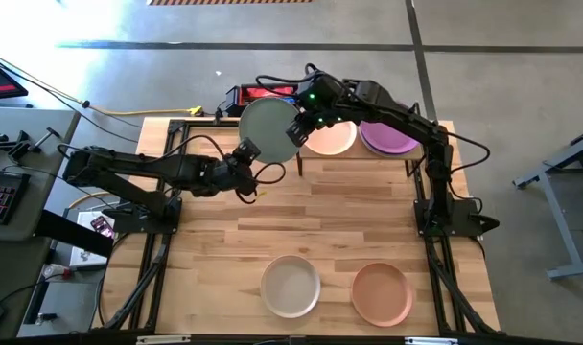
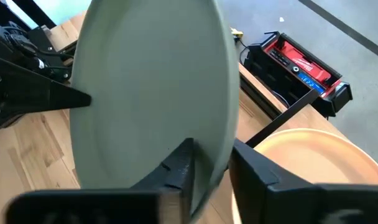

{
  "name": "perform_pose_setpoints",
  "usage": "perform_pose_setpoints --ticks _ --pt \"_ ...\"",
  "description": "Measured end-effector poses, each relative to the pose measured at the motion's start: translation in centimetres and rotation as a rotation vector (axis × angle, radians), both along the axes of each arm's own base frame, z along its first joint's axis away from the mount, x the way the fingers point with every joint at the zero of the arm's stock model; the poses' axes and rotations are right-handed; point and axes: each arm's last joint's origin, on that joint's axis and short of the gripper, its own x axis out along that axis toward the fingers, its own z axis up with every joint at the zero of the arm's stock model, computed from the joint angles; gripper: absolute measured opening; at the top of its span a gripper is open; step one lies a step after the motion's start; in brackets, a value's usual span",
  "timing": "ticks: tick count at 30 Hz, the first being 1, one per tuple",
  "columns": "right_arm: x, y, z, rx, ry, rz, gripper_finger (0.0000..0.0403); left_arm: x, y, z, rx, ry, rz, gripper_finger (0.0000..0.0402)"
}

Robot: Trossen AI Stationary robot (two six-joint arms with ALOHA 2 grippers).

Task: Place and stack plates onto a shelf
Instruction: Stack the light blue plate on top of the yellow plate on the shelf

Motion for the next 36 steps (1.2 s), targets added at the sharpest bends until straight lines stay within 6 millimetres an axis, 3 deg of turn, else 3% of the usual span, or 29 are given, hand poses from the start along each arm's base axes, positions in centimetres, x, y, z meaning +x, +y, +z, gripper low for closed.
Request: perform_pose_setpoints --ticks 4,23,36 --pt "0.02 -0.04 0.08 0.004 -0.010 0.003 0.0011 0.03 -0.01 0.01 -0.001 -0.004 -0.001 0.0010" --pt "-0.06 0.11 0.01 0.024 -0.003 0.014 0.0003 0.20 -0.27 -0.20 -0.266 -0.253 0.100 0.0028" --pt "-0.12 -0.07 0.00 0.036 -0.008 -0.003 0.0003 0.22 -0.43 -0.20 -0.300 -0.296 0.124 0.0125"
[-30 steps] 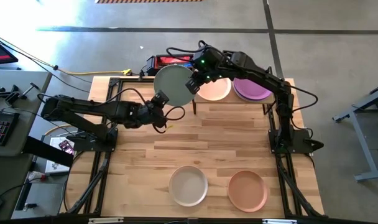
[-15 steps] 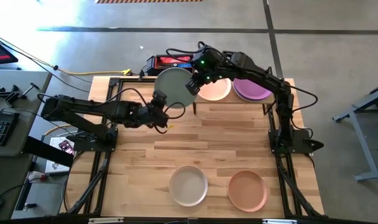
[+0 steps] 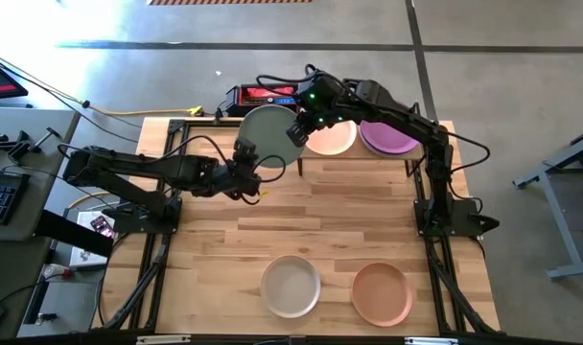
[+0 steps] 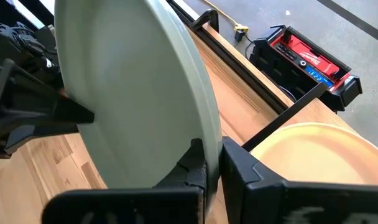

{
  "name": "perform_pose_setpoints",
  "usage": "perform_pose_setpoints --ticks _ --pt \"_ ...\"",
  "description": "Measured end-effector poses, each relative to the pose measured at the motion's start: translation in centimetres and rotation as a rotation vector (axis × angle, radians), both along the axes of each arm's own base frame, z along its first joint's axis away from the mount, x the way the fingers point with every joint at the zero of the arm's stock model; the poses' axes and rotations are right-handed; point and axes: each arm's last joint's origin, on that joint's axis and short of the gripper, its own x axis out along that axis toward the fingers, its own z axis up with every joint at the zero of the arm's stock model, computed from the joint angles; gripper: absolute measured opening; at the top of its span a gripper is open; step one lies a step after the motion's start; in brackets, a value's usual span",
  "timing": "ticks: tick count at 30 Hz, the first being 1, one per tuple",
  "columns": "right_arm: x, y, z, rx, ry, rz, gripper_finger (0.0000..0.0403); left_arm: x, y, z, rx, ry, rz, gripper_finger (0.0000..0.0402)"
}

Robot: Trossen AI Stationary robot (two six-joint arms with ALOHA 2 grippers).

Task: Place and stack plates onto a shelf
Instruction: Stack the light blue plate on top of the yellow plate on the shelf

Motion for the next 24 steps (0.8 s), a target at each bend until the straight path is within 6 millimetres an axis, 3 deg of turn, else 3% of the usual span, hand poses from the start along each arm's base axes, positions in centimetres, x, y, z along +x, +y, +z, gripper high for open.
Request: perform_pose_setpoints --ticks 8,14,24 --pt "-0.6 -1.4 -0.1 -0.005 0.018 -0.026 0.0003 -0.1 -0.4 0.5 0.141 -0.068 0.132 0.0149" --pt "-1.7 -3.0 0.1 0.005 0.027 -0.058 0.0003 -0.2 -1.1 0.5 0.136 -0.110 0.146 0.0147" --pt "-6.8 -6.5 2.6 0.002 -0.002 -0.145 0.0003 -0.2 -1.9 0.5 0.049 -0.236 0.198 0.0147"
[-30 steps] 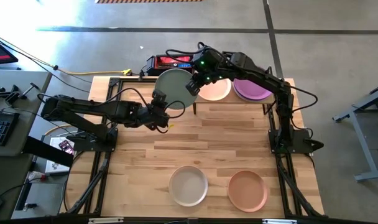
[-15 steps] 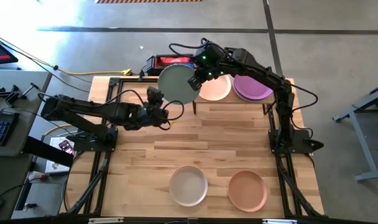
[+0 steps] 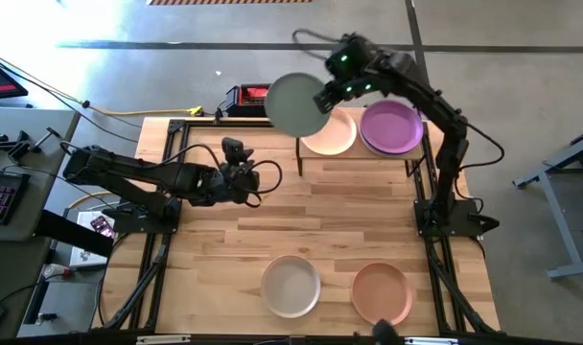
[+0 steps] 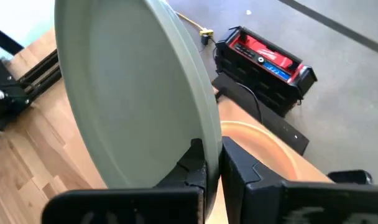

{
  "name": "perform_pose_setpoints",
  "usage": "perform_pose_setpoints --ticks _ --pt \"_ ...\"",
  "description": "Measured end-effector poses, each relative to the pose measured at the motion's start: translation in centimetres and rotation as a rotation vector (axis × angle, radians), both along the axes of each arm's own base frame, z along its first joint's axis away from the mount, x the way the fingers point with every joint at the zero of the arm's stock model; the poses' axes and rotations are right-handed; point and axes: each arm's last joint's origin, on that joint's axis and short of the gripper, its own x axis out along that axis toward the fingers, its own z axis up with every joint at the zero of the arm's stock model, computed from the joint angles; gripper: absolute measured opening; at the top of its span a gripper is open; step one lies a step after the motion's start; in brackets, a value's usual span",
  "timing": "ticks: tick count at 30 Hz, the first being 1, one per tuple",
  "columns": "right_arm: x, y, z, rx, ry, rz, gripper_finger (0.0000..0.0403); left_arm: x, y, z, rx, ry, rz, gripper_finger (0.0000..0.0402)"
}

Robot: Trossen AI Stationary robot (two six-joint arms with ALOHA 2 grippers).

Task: Place and stack plates onto a shelf
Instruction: Stack the light blue plate on top of the yellow plate on the shelf

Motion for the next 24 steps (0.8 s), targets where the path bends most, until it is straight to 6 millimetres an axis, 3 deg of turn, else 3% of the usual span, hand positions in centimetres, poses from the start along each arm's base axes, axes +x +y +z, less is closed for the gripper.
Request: perform_pose_setpoints --ticks 9,18,24 --pt "-4.6 -3.6 -0.8 0.147 0.096 -0.085 0.0002 -0.1 0.0 -0.1 -0.045 -0.066 0.043 0.0145" --pt "-4.8 -4.3 -3.1 0.231 0.188 -0.063 0.0002 -0.4 0.1 -0.4 -0.063 -0.054 0.064 0.0143" --pt "-5.3 -3.1 -2.7 0.235 0.195 -0.044 0.0002 -0.5 0.1 -0.4 -0.065 -0.048 0.067 0.0143"
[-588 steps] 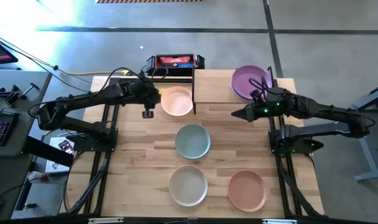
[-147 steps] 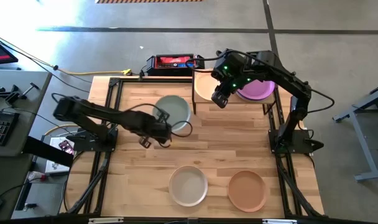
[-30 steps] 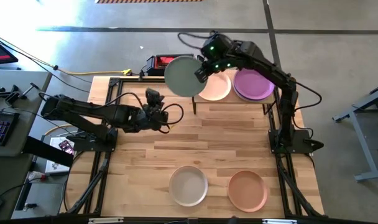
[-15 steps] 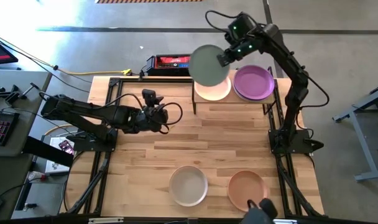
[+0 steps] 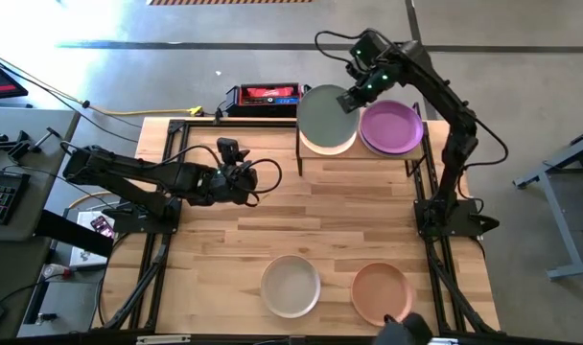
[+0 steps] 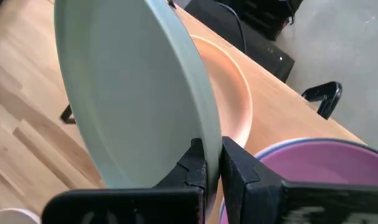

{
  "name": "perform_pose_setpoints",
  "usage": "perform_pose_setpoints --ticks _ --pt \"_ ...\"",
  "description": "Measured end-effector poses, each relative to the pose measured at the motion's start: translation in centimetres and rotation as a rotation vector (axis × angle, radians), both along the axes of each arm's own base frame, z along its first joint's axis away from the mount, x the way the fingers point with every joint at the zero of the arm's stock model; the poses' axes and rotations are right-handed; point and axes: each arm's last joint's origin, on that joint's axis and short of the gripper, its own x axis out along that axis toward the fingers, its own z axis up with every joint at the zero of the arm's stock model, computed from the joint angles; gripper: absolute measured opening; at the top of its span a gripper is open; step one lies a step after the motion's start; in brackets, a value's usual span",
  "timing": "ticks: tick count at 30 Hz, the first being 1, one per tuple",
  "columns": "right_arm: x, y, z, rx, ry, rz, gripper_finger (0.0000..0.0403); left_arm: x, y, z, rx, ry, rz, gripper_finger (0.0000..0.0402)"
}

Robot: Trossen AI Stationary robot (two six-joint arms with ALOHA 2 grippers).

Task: Place and stack plates onto a shelf
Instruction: Stack the light blue plate on top of the yellow plate on the shelf

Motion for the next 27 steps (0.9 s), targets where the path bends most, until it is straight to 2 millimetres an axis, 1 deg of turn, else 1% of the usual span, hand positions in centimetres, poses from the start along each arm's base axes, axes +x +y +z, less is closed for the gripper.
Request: perform_pose_setpoints --ticks 8,12,18,27 --pt "-3.3 4.2 4.6 -0.140 -0.106 -0.012 0.0002 0.0 0.0 0.0 0.000 0.000 -0.001 0.0143" --pt "-4.7 6.3 6.3 -0.194 -0.156 -0.015 0.0002 0.0 0.0 0.0 0.000 0.000 0.000 0.0143" --pt "-5.5 8.6 7.4 -0.257 -0.174 -0.042 0.0002 0.0 0.0 0.0 0.000 -0.001 -0.001 0.0143" --pt "-5.6 11.3 7.8 -0.310 -0.134 -0.010 0.0002 0.0 0.0 0.0 0.000 -0.001 -0.001 0.0142"
